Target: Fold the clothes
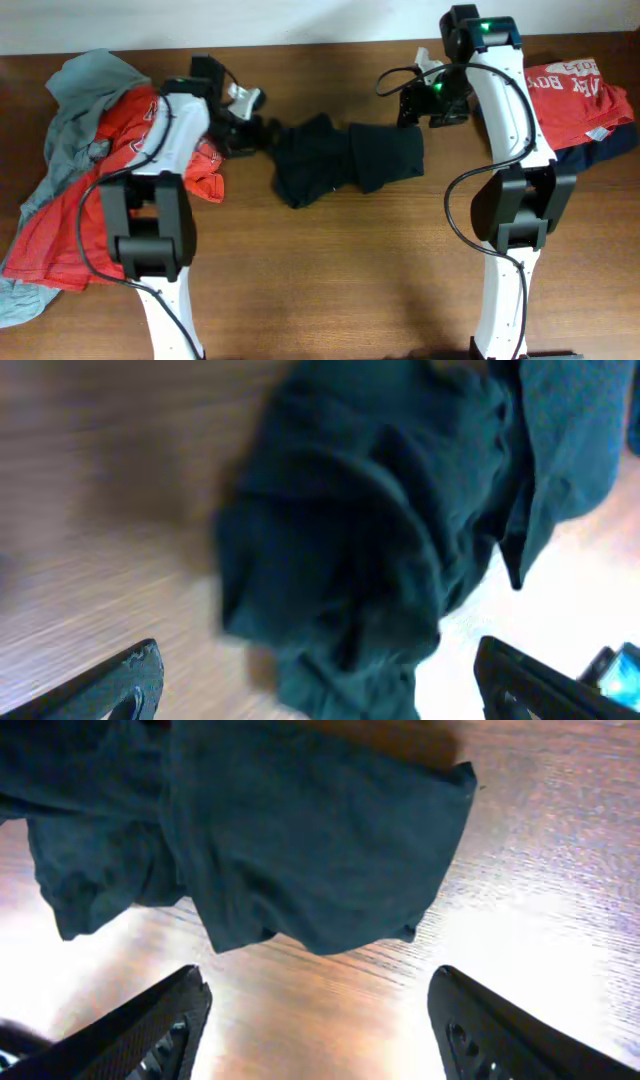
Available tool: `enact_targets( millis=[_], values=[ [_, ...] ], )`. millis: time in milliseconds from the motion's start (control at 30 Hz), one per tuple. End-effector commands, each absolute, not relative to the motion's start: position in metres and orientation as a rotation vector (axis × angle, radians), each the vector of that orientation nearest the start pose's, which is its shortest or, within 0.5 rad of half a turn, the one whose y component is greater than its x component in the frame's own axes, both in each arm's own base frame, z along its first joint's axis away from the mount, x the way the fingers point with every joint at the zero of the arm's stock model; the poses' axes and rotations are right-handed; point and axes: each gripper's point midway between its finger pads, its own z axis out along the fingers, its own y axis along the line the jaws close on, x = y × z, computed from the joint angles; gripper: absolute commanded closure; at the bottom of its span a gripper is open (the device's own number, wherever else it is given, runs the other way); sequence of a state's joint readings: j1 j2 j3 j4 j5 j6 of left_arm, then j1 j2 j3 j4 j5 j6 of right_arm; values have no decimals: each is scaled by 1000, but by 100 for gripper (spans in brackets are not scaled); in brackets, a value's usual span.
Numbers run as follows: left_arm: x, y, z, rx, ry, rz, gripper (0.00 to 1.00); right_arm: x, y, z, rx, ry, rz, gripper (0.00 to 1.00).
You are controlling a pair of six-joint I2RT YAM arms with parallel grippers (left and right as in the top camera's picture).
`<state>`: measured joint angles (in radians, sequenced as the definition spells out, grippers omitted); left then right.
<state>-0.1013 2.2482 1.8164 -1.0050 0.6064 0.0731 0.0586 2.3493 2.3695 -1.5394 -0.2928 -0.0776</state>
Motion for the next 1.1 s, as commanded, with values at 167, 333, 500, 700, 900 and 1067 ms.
enact_targets(
  millis=[167,333,500,700,900,1067],
  values=[
    [442,-165,30,320,2837,-1103,1,461,81,129,-264,3032,462,25],
    [441,-152,13,309,2903,-972,1,461,81,129,-265,3031,462,24],
    [439,-152,4,257,2940,-969,1,461,81,129,-287,3028,461,24],
    [427,-182,2,330,2947,-1038,1,461,81,129,-288,3027,461,24],
    [419,-201,2,403,2950,-1038,11,460,81,129,-288,3031,461,24],
    [421,-207,2,427,2930,-1034,46,457,80,129,-298,3038,462,24]
  ],
)
